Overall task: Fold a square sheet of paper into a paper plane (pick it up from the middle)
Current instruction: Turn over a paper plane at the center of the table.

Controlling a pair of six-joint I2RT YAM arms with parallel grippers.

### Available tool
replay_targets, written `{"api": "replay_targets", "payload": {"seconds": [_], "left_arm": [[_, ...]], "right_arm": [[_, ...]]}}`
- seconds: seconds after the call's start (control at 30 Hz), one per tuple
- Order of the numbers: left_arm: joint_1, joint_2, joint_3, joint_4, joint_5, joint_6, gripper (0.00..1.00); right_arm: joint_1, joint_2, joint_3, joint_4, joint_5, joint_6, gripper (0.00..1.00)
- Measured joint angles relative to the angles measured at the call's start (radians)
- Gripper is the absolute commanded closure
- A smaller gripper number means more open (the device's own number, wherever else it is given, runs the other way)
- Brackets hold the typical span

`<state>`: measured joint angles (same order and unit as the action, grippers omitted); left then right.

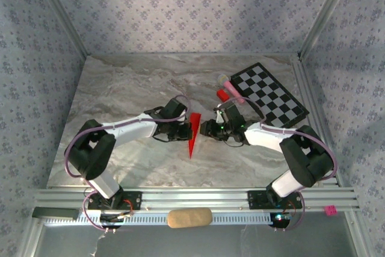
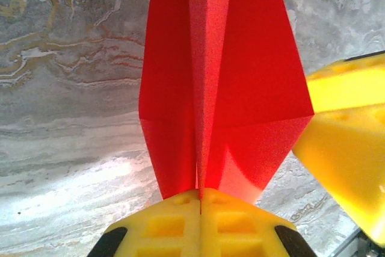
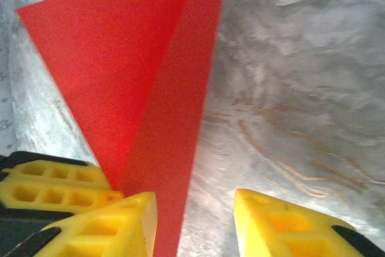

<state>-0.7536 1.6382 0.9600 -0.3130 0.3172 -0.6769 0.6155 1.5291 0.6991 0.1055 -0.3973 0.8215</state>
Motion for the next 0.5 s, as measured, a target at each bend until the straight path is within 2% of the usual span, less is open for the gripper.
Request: {"api": "replay_targets", "payload": {"seconds": [0.23,0.37,0.5], "left_arm": [[-0.008,0.003,0.005,-0.037,-0.039,0.011,1.00],[-0.008,0.005,0.007,-0.047,-0.045,0.015,0.99],[-0.008,0.007,0.008,-0.054,-0.049,0.014,0.95]], "right_arm": [[0.034,0.055,0.049,0.026,-0.004,0.010,0.59],[0.042,0.100,0.083,0.018,-0.002,0.019,0.65],[0.042,0.120,0.089,0.014,0.001,0.027,0.78]]}}
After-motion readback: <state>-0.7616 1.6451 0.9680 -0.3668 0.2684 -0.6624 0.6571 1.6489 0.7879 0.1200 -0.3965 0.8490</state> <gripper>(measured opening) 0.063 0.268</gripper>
